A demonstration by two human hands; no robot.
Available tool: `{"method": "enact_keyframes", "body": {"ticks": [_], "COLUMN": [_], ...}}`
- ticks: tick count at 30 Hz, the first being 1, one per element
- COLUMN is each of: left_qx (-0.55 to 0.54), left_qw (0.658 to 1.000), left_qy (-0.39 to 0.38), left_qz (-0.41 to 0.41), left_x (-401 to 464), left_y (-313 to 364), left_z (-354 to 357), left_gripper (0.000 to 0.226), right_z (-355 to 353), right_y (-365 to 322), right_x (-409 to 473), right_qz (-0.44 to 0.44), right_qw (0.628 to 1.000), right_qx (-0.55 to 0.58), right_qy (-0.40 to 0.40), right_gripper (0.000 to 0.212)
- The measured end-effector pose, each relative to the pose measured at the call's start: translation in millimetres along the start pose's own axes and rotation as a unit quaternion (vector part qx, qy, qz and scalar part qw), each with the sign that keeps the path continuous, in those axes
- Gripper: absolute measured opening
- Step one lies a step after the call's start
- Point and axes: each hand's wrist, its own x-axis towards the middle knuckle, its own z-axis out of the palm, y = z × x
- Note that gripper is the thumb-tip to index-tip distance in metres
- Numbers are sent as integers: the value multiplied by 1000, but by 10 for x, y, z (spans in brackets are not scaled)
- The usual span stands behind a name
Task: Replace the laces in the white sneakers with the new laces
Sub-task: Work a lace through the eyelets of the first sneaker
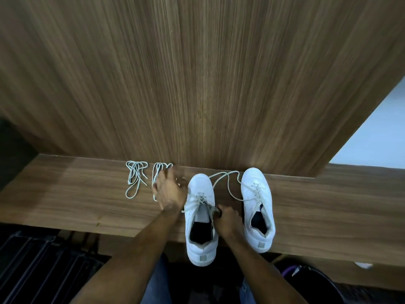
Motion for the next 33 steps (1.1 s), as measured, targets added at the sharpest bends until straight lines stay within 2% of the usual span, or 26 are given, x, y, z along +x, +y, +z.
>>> {"method": "enact_keyframes", "body": {"ticks": [3, 5, 11, 13, 16, 17, 19, 21, 23, 26, 29, 31, 33], "left_qx": [158, 206, 245, 185, 29, -40, -181, -247, -189, -43, -8, 34, 87], "left_qw": [965, 942, 936, 962, 999, 999, 976, 956, 974, 999, 992, 974, 964], "left_qy": [-143, -193, -140, -95, -14, 21, 92, 122, 93, 19, -109, -214, -244], "left_qz": [153, 184, 210, 178, 29, -18, -82, -98, -85, -9, 68, 67, 61], "left_x": [-228, -357, -418, -343, -124, -50, 78, 182, 232, 69, -299, -504, -591], "left_y": [-18, -43, 10, 44, 74, 89, 116, 115, 86, 1, -108, -192, -295], "left_z": [164, 276, 241, 157, 47, -3, -130, -231, -251, -188, -34, 74, 152], "left_gripper": [41, 40, 31, 27, 25, 24, 21, 24, 26, 42, 42, 39, 33], "right_z": [0, 2, 17, 20, 30, 32, 33, 35, 38, 52, 50, 47, 42], "right_y": [0, -3, -5, 1, 18, 23, 32, 34, 38, 41, 38, 56, 71], "right_x": [-7, -17, -6, -6, -2, 0, 3, 3, 2, 9, 15, 19, 16], "right_qz": [-1, -3, 4, 8, 7, 2, -7, -9, -8, -4, -6, -7, -14], "right_qw": [1000, 1000, 1000, 1000, 1000, 1000, 1000, 1000, 1000, 1000, 1000, 1000, 1000], "right_qx": [6, 6, 7, 10, 7, 2, -4, -3, -2, 13, -2, -14, -27], "right_qy": [4, 8, 2, 3, 5, 4, 4, 10, 14, 13, 12, 8, -2], "right_gripper": [22, 21, 20, 19, 17, 17, 19, 21, 21, 17, 19, 20, 23]}}
